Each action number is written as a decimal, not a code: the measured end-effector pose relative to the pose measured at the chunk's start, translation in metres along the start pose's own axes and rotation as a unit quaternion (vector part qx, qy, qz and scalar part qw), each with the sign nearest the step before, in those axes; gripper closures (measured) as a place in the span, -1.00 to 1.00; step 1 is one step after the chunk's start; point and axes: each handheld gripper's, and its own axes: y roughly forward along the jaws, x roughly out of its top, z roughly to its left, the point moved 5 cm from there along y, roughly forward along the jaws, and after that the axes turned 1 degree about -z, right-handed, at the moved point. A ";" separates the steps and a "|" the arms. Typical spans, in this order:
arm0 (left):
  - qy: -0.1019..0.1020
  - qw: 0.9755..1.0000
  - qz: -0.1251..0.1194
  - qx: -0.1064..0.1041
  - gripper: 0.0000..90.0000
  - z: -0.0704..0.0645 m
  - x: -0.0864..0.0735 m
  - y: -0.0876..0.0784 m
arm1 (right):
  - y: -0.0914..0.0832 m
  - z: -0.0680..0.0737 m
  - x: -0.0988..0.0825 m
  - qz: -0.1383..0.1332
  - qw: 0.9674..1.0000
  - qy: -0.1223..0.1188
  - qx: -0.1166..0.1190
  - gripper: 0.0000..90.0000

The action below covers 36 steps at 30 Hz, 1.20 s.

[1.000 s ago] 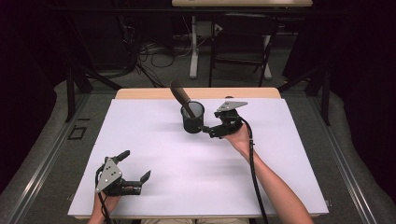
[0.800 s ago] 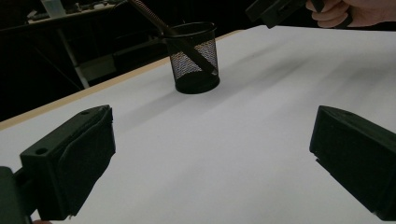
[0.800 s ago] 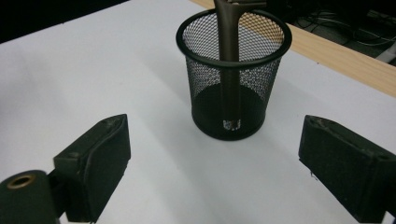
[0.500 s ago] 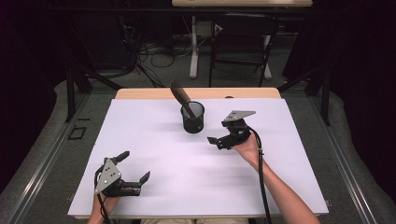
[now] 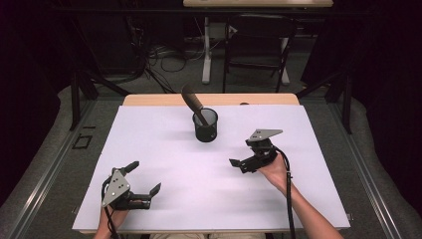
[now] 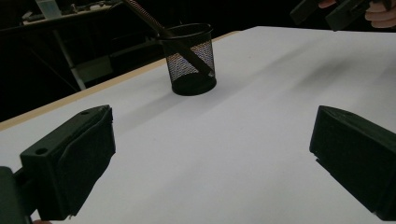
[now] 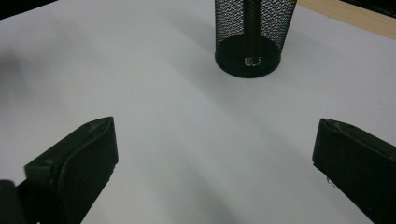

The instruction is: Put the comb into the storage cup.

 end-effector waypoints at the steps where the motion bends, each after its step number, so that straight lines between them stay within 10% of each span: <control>1: 0.001 1.000 0.000 0.000 -0.99 0.000 0.000 0.000 | -0.002 0.002 -0.002 0.001 1.000 0.000 -0.001 -1.00; 36: 0.001 1.000 0.006 -0.001 -0.99 -0.001 -0.002 0.001 | -0.053 0.023 -0.056 0.007 0.998 -0.024 -0.056 -1.00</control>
